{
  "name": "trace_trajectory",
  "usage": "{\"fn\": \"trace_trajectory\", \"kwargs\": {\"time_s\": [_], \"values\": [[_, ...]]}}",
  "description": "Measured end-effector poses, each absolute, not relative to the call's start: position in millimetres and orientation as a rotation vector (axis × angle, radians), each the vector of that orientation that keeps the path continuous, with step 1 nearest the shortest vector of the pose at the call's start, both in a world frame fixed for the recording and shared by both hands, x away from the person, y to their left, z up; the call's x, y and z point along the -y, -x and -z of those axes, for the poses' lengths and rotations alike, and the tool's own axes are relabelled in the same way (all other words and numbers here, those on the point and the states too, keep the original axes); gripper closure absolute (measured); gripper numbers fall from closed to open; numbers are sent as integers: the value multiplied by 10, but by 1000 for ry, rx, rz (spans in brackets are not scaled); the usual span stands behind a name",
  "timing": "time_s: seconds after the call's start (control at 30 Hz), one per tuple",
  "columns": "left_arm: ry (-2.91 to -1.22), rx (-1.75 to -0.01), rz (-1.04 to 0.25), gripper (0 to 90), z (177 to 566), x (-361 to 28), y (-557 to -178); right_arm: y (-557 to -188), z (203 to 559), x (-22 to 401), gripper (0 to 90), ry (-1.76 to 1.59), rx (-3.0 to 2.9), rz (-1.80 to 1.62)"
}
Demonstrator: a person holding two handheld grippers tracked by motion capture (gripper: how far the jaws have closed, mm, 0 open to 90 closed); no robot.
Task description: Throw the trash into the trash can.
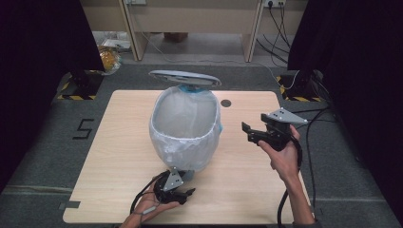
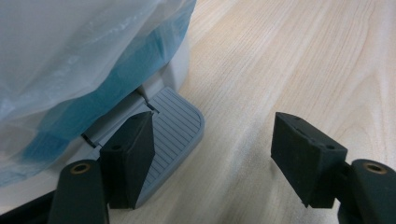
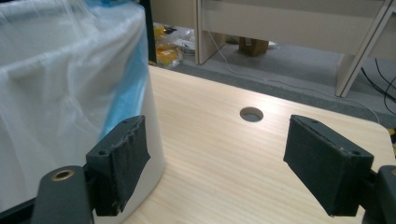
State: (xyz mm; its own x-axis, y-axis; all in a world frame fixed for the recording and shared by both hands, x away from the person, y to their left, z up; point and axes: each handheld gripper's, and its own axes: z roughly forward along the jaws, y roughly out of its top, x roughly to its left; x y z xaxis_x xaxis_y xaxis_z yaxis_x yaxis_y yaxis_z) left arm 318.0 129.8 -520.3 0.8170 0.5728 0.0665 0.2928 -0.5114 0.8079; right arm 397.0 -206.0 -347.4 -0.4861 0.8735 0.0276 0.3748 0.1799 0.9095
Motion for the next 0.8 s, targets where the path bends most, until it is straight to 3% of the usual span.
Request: {"fn": "trace_trajectory", "kwargs": {"time_s": [0.8], "values": [[-2152, -629, -414, 299, 5200, -1302, -3178, -3794, 3963, 2259, 203, -1232, -1941, -1205]]}}
